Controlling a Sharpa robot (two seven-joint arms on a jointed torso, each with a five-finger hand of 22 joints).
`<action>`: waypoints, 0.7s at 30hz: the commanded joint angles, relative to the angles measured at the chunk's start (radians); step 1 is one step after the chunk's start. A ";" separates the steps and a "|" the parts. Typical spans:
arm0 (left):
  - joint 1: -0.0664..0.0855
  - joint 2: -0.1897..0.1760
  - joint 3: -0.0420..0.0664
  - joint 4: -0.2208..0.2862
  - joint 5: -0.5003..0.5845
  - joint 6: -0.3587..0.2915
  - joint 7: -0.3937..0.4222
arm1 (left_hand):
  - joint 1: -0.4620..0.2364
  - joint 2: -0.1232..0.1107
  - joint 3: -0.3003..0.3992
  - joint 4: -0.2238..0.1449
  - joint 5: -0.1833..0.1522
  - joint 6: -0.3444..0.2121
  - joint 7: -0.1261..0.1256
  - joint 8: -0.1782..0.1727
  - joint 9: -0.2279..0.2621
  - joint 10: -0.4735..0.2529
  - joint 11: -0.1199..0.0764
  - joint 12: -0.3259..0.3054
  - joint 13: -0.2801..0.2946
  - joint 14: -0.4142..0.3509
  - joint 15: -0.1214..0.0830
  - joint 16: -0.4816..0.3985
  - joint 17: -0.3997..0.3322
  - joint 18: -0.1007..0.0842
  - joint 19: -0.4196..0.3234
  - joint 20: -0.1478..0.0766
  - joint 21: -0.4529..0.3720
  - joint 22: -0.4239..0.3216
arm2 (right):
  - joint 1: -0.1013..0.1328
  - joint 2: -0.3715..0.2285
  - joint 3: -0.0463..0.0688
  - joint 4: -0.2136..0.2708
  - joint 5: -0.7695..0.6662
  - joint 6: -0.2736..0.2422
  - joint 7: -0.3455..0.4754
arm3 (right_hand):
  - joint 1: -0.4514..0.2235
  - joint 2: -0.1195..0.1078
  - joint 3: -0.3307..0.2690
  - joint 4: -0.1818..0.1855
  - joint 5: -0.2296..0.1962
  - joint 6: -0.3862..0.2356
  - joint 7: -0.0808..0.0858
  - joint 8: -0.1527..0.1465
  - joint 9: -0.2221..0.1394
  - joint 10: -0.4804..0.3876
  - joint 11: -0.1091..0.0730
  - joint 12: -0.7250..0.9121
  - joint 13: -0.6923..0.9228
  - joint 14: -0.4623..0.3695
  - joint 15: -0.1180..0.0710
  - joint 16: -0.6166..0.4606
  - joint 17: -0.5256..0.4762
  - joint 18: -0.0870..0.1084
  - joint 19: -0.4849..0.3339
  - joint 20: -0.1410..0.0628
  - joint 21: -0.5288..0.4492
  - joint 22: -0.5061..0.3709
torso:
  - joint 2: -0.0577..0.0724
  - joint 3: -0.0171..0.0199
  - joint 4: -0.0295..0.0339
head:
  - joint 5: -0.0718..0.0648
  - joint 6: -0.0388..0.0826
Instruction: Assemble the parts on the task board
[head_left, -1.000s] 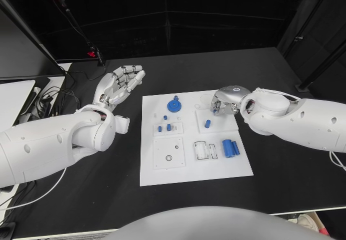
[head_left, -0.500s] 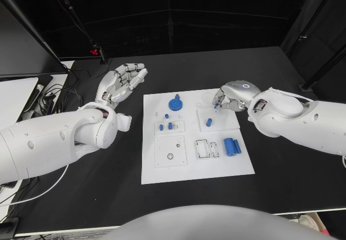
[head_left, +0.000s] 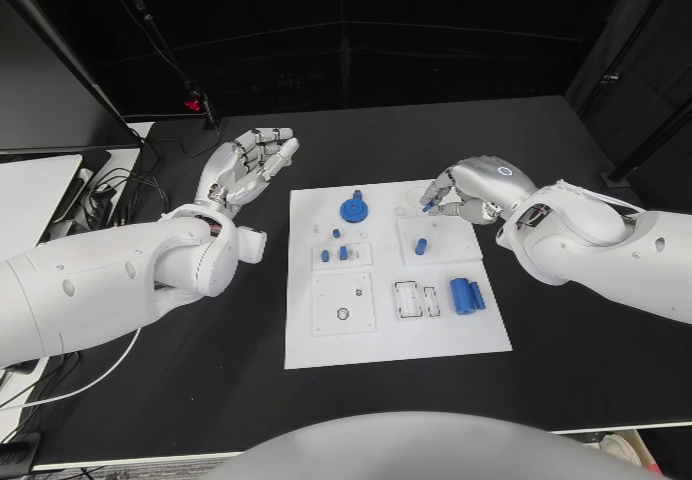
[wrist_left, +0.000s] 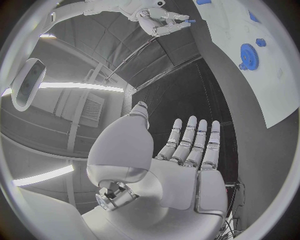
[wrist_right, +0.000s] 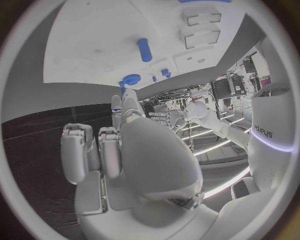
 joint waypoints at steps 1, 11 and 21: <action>0.001 0.003 0.001 -0.002 0.001 0.010 0.132 | -0.001 0.012 -0.004 -0.004 0.006 -0.006 0.146 0.008 -0.002 -0.007 0.002 0.008 -0.002 -0.008 0.002 0.005 -0.003 -0.011 0.007 0.000 0.006 -0.002 | 0.002 0.021 0.001 0.026 0.036 -0.037 0.041 | 0.011 -0.001 0.007 0.000 0.004 0.003 0.006 -0.004 0.000 0.007 0.001 -0.005 -0.001 0.103 0.003 0.006 0.237 0.004 0.082 0.000 0.003 0.246 | 0.001 0.0002 0.0006 | 0.008 -0.005; 0.001 0.007 0.001 -0.006 0.001 0.012 0.133 | -0.001 0.012 -0.004 -0.004 0.006 -0.006 0.146 0.008 -0.002 -0.007 0.002 0.008 -0.002 -0.008 0.002 0.005 -0.003 -0.011 0.007 0.000 0.006 -0.002 | -0.001 0.095 -0.001 0.076 0.043 0.021 0.064 | 0.017 -0.001 0.013 -0.002 0.004 0.005 0.009 -0.007 -0.001 0.012 0.003 -0.012 -0.001 0.103 0.005 0.006 0.237 0.005 0.080 0.002 0.000 0.245 | 0.000 -0.0002 0.0023 | 0.046 -0.020; 0.001 0.011 0.001 -0.010 0.001 0.013 0.133 | 0.000 0.014 -0.005 -0.004 0.008 -0.007 0.146 0.011 -0.002 -0.008 0.002 0.011 -0.003 -0.009 0.002 0.007 -0.005 -0.011 0.007 0.000 0.006 -0.003 | -0.049 0.144 -0.001 0.101 0.020 0.101 0.060 | 0.022 0.002 0.018 -0.003 0.005 0.005 0.012 -0.010 -0.001 0.013 0.005 -0.018 -0.001 0.103 0.006 0.006 0.238 0.007 0.076 0.003 -0.007 0.242 | 0.000 -0.0009 -0.0016 | 0.071 -0.035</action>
